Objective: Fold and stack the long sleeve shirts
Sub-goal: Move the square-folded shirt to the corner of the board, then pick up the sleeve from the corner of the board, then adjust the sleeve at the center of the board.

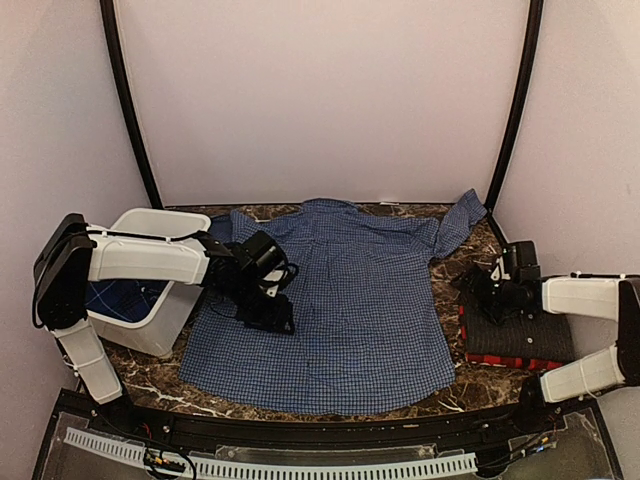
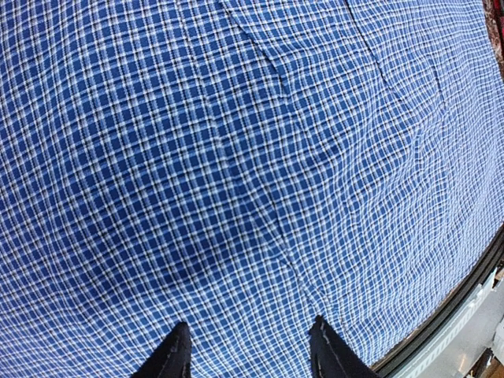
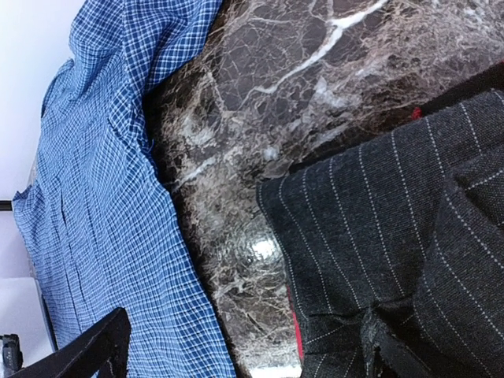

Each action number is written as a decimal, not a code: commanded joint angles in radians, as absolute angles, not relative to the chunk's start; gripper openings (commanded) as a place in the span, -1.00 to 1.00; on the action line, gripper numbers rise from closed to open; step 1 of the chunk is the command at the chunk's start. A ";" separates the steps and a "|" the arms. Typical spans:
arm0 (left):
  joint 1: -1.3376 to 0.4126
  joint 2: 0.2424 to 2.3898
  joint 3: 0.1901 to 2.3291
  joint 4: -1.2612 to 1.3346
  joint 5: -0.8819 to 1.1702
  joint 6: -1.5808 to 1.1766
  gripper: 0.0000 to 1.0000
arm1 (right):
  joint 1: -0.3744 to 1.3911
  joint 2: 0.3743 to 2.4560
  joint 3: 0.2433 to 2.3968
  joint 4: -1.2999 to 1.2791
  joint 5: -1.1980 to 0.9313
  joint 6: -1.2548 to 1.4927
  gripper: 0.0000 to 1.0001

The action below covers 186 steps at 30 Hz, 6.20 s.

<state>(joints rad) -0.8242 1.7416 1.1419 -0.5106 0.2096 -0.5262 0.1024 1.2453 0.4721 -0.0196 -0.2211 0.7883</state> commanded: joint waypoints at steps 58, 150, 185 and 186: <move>-0.830 1.761 1.246 -0.541 0.179 -0.527 -0.02 | 0.015 2.310 1.955 -0.329 0.121 0.540 -1.00; -0.689 1.644 1.109 -0.267 0.376 -0.687 0.02 | 0.669 1.821 1.218 -0.110 0.030 0.335 0.89; -0.685 1.637 1.111 -0.278 0.359 -0.687 0.01 | 0.441 1.931 1.111 0.138 -0.328 0.862 0.30; -0.684 1.636 1.112 -0.279 0.358 -0.686 0.01 | 0.438 1.933 1.104 0.149 -0.327 0.869 0.30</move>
<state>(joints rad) -0.6914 1.6604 1.1191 -0.2771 0.3729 -0.6865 0.4507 1.9114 1.1248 0.0772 -0.3080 0.8104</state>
